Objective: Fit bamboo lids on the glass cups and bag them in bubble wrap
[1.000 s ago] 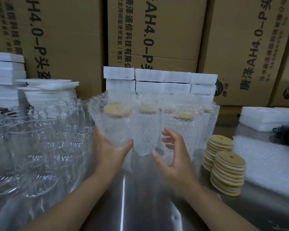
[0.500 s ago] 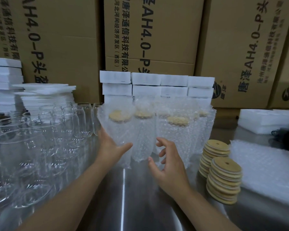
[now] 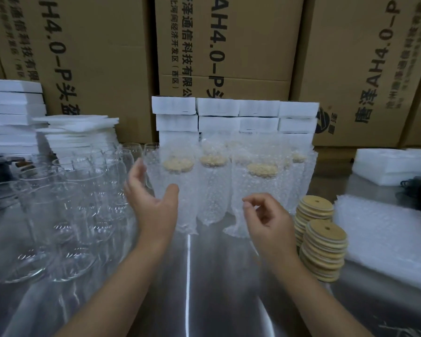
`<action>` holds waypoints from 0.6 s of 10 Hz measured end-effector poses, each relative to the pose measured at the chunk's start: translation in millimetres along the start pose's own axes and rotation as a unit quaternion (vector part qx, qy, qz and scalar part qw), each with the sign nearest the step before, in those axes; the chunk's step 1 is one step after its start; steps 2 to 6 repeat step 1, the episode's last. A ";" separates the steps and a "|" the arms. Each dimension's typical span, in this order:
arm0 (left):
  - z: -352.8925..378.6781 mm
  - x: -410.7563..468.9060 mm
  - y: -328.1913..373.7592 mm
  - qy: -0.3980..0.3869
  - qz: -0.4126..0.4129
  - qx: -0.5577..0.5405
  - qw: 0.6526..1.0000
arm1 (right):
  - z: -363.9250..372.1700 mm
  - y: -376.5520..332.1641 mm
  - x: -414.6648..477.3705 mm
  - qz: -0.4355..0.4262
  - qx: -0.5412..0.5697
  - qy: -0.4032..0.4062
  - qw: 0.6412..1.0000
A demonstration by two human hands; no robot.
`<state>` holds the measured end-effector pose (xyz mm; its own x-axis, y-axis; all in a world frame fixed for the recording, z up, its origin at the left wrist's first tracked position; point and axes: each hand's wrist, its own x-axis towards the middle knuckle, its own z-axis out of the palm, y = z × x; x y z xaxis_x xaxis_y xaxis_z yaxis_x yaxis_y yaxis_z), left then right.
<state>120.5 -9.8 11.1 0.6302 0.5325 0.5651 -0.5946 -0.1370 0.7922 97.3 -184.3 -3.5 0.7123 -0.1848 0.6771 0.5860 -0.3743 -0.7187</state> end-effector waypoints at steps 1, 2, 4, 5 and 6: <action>-16.6 2.8 52.0 -0.084 0.076 -0.080 0.990 | -41.4 -52.6 29.2 -0.066 0.129 -0.051 0.988; -16.6 2.8 52.0 -0.084 0.076 -0.080 0.990 | -41.4 -52.6 29.2 -0.066 0.129 -0.051 0.988; -16.6 2.8 52.0 -0.084 0.076 -0.080 0.990 | -41.4 -52.6 29.2 -0.066 0.129 -0.051 0.988; -16.6 2.8 52.0 -0.084 0.076 -0.080 0.990 | -41.4 -52.6 29.2 -0.066 0.129 -0.051 0.988; -16.6 2.8 52.0 -0.084 0.076 -0.080 0.990 | -41.4 -52.6 29.2 -0.066 0.129 -0.051 0.988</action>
